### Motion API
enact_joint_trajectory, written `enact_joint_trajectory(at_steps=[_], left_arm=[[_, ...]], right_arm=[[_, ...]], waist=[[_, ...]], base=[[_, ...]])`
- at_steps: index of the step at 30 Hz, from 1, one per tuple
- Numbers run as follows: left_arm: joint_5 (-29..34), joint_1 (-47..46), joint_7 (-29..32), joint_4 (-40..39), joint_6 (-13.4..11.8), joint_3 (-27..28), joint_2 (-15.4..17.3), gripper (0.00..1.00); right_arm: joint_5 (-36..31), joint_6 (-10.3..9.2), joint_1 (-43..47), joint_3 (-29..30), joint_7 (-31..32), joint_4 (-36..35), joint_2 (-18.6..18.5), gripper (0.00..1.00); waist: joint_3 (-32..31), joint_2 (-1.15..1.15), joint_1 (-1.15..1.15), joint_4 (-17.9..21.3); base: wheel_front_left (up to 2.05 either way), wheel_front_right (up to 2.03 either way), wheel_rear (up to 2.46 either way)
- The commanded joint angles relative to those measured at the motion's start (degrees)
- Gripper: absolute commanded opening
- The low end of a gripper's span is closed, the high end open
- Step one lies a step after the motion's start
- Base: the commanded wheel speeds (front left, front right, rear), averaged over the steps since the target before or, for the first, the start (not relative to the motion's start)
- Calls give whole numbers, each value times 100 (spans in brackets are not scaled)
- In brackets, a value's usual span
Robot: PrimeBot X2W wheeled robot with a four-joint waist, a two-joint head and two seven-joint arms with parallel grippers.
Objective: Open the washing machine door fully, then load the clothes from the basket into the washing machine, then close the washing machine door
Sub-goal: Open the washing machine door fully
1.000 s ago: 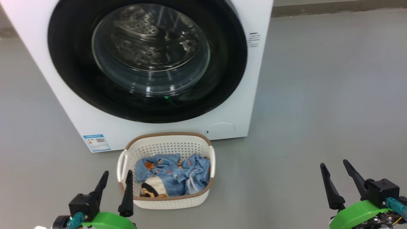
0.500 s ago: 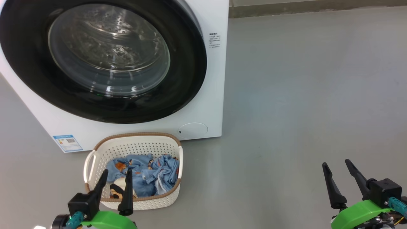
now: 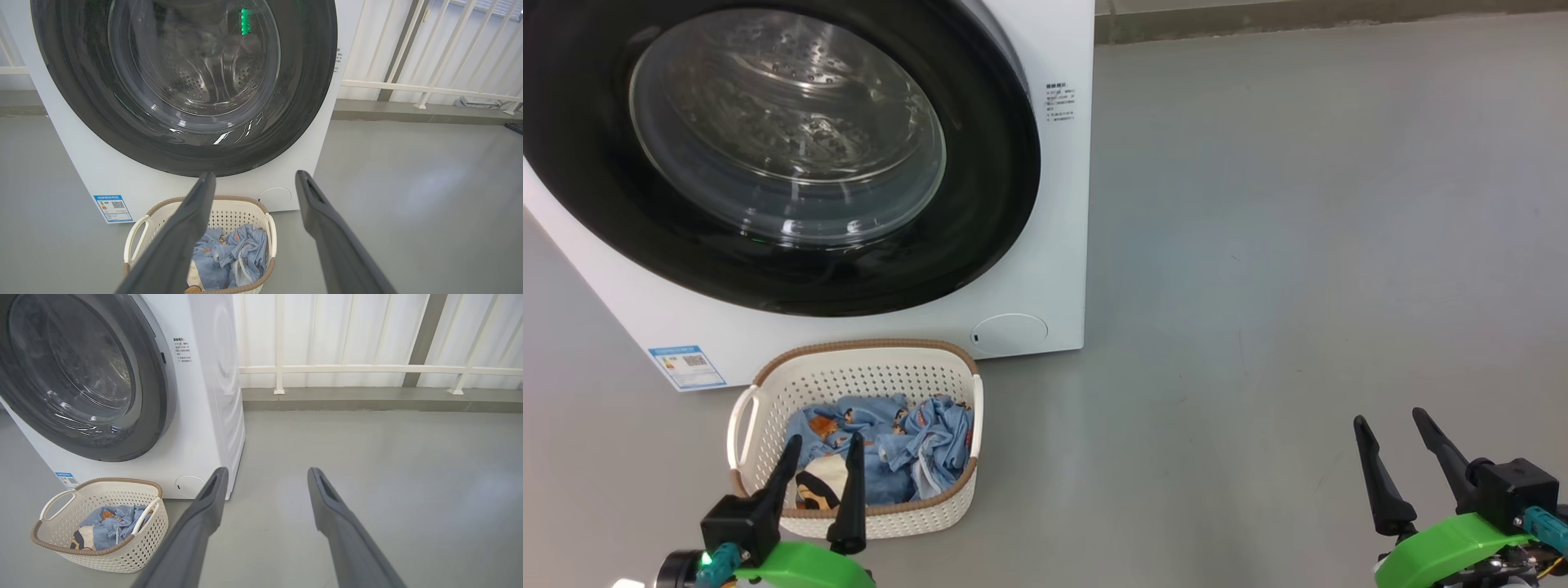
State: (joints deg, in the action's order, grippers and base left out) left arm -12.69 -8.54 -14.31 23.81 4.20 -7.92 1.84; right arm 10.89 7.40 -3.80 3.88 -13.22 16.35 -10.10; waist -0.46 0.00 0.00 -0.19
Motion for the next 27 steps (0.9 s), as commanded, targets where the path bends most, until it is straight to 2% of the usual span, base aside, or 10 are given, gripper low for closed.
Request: enact_joint_trajectory(at_steps=[1, 11, 13, 14, 27], left_arm=[[31, -175, -69, -159, -61, 164, 104, 100], [69, -188, -69, -208, -98, 132, 104, 100], [49, -184, -69, -220, -96, 131, 104, 100], [43, -181, -69, -224, -96, 129, 104, 100], [28, -225, -69, -345, -147, 84, 104, 100]], right_arm=[[53, 9, -152, -123, -47, -156, -55, 100], [10, 9, -148, -122, -47, -187, -56, 100], [17, 9, -154, -124, -50, -195, -52, 9], [23, 9, -155, -128, -53, -202, -53, 0], [392, 9, -261, -226, 13, -80, -192, 0]], waist=[[3, 0, 0, -2], [52, 0, 0, -22], [54, 0, 0, -27], [54, 0, 0, -29], [205, 0, 0, -83]], base=[[0, 0, 0], [0, 0, 0], [0, 0, 0], [0, 0, 0], [0, 0, 0]])
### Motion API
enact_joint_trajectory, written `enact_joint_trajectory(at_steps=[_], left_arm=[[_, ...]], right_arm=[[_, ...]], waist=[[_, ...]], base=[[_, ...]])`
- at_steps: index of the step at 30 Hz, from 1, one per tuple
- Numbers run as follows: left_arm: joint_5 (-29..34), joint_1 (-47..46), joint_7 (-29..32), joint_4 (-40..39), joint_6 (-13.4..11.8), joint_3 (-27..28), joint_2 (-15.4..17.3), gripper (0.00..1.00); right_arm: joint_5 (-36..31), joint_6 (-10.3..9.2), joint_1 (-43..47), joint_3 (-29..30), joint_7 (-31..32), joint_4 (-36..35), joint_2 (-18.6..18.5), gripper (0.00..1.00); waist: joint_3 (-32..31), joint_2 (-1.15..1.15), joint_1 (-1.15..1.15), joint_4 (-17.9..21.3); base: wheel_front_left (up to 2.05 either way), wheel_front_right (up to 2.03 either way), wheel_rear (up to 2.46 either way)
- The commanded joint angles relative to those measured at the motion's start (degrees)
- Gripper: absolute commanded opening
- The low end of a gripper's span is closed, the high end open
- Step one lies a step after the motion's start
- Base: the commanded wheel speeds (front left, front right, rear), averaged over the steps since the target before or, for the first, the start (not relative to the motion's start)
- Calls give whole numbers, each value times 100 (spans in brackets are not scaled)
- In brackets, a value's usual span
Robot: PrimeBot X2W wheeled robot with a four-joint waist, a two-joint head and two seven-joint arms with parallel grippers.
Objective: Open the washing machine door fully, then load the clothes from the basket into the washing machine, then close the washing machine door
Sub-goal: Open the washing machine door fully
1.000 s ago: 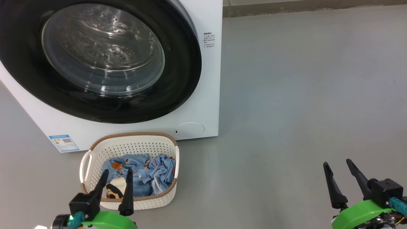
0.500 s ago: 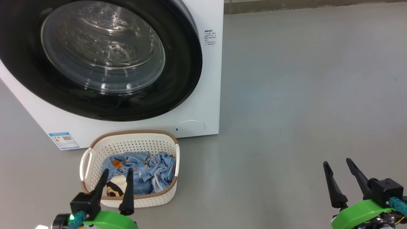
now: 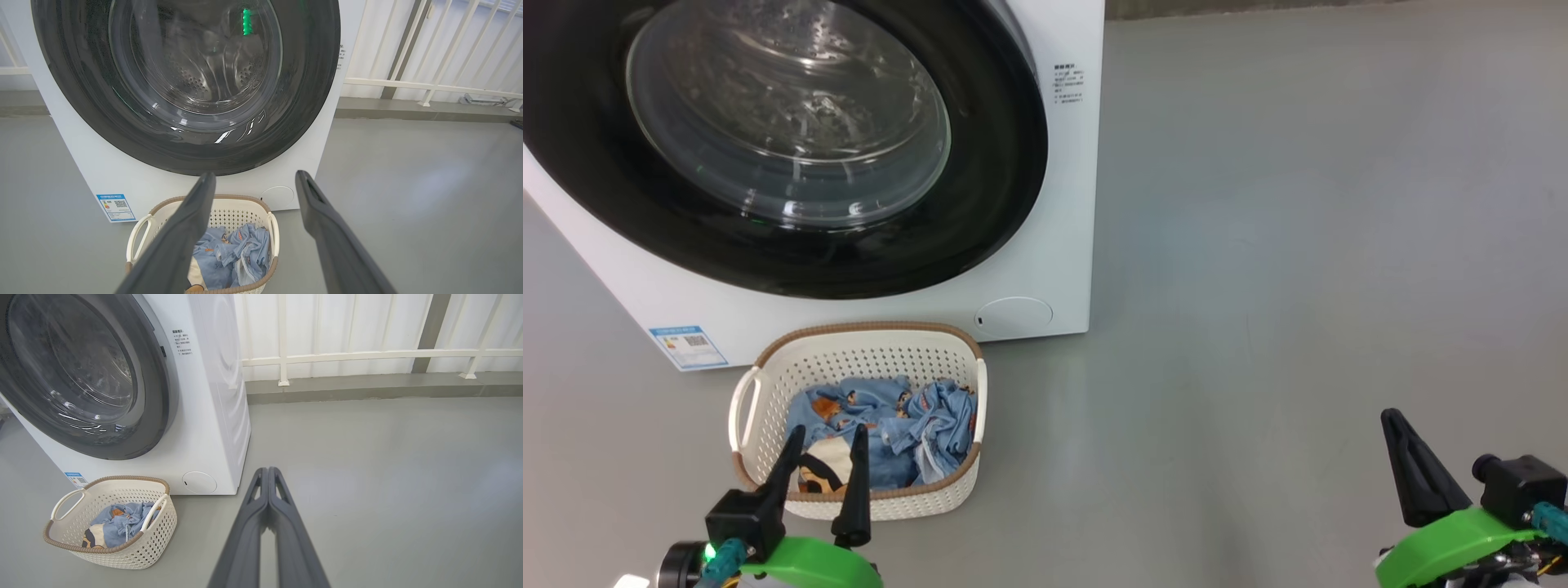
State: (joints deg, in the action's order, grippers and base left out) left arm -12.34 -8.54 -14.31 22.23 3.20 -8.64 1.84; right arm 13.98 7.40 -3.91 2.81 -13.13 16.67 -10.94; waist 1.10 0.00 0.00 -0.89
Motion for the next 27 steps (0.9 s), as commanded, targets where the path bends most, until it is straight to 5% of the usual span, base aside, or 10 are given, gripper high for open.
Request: enact_joint_trajectory(at_steps=[1, 12, 21, 27], left_arm=[[-9, -235, -69, -203, -54, 147, 104, 100], [-130, -391, -69, -492, -148, 43, 104, 100], [-150, -680, -69, -799, -295, -153, 104, 100], [-158, -959, -69, -970, -368, -273, 104, 100]], right_arm=[[226, 9, -280, -110, 20, -110, -77, 0], [2274, 9, -907, -249, 442, 130, -241, 0], [5285, 9, -1942, -106, 1825, 397, -219, 0], [6645, 9, -2926, 209, 2716, 848, -156, 0]], waist=[[81, 0, 0, -21], [549, 0, 0, -133], [1214, 0, 0, -251], [1692, 0, 0, -354]], base=[[0, 0, 0], [0, 0, 0], [0, 0, 0], [0, 0, 0]])
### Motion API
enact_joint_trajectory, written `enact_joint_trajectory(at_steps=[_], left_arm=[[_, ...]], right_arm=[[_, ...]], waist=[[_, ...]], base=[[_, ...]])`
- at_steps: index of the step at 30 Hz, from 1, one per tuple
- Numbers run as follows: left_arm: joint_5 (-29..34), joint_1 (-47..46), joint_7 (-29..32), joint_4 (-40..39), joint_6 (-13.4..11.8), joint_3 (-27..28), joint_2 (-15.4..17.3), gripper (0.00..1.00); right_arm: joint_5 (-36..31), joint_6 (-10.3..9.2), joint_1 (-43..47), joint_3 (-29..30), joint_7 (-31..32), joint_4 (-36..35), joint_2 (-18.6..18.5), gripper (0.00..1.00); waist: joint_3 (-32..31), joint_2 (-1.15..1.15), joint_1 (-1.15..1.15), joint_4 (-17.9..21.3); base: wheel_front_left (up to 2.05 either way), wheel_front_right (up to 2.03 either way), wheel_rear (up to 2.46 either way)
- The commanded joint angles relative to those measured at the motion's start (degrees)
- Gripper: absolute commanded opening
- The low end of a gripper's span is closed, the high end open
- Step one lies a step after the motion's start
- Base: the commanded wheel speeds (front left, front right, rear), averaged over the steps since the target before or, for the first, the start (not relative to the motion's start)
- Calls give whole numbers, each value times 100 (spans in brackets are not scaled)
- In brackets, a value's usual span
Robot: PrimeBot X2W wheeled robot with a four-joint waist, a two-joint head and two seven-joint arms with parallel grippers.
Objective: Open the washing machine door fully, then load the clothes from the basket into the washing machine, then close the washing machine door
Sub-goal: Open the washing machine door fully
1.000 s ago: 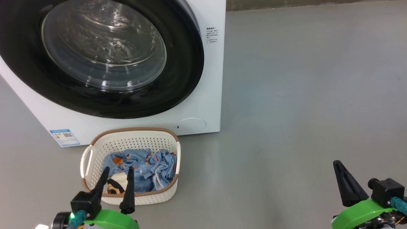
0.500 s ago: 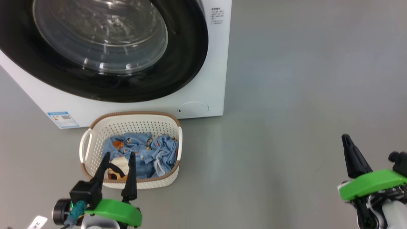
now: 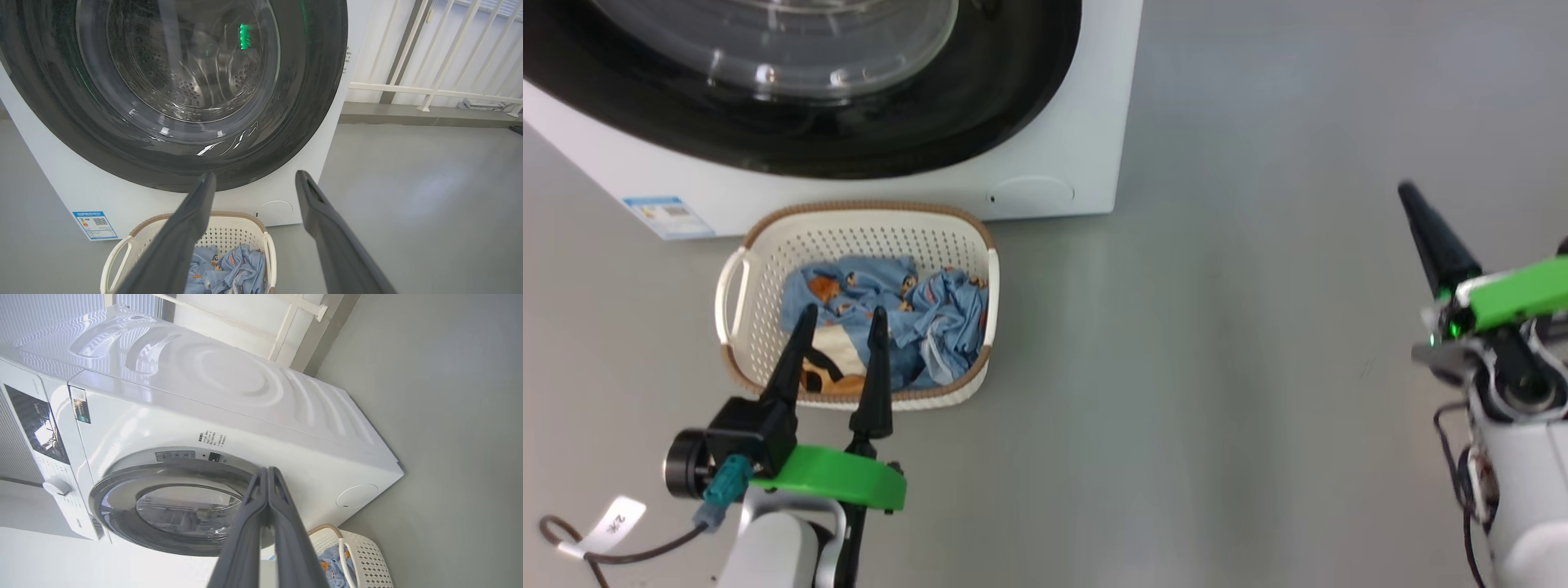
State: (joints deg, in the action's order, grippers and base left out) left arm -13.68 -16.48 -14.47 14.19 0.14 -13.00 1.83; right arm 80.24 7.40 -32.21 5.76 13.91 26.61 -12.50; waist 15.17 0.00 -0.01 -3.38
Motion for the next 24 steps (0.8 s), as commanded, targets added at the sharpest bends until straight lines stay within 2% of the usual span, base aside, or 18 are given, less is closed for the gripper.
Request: enact_joint_trajectory(at_steps=[1, 10, 16, 24], left_arm=[[-27, -206, -52, -188, -75, 145, 105, 100], [-138, -454, -52, -357, -222, -52, 105, 100], [-219, -622, -52, -462, -303, -205, 105, 100], [-264, -872, -52, -605, -374, -391, 105, 100]], right_arm=[[155, 9, -268, -61, 134, -61, 1, 0], [986, 9, -1813, -76, 1176, 695, 147, 0], [1110, 9, -2835, -268, 1615, 1233, 228, 0], [1093, 9, -3997, -404, 1797, 1940, 259, 0]], waist=[[350, 0, 1, -123], [786, 0, 1, -291], [1089, 0, 1, -409], [1483, 0, 1, -592]], base=[[0, 0, 0], [0, 0, 0], [0, 0, 0], [0, 0, 0]])
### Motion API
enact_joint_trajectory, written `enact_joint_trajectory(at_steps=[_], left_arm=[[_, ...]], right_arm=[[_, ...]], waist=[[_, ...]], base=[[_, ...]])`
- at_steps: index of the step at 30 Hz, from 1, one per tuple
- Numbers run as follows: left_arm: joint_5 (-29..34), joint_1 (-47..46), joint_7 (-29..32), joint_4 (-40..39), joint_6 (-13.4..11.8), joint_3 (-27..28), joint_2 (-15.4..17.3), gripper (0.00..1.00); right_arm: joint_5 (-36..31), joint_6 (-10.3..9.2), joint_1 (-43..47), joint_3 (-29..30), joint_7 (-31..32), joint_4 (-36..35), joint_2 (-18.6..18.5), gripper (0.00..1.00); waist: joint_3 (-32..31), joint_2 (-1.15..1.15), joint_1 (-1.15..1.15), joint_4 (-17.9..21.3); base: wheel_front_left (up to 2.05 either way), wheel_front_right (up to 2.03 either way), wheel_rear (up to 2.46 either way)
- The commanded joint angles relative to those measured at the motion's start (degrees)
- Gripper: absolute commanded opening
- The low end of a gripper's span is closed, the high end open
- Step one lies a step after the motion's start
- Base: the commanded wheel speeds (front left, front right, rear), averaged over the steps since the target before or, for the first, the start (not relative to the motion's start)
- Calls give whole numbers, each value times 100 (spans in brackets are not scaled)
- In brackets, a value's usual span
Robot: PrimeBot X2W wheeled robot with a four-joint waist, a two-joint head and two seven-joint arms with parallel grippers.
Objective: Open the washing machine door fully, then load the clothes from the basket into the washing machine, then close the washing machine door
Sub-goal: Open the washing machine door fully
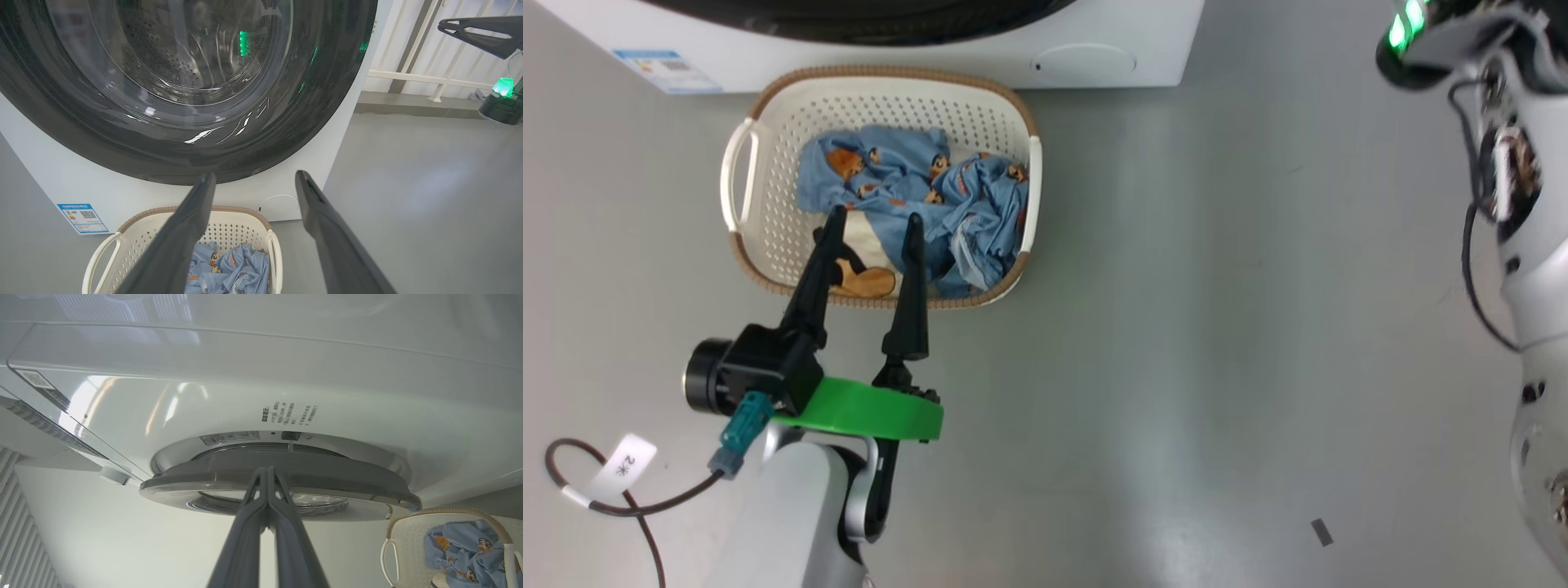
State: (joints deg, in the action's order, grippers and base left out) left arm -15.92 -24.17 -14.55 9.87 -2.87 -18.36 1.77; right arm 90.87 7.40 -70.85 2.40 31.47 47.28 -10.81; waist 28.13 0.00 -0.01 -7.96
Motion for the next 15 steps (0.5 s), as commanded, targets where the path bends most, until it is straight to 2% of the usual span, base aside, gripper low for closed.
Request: enact_joint_trajectory(at_steps=[1, 15], left_arm=[[-45, -132, -45, -191, -84, 116, 110, 100], [-205, -468, -45, -309, -215, -282, 110, 100]], right_arm=[[7, 9, -287, -101, 69, -47, 89, 0], [-438, 9, -1977, -524, 147, 971, 179, 0]], waist=[[242, 0, 1, -163], [801, 0, 1, -521]], base=[[0, 0, 0], [0, 0, 0]])
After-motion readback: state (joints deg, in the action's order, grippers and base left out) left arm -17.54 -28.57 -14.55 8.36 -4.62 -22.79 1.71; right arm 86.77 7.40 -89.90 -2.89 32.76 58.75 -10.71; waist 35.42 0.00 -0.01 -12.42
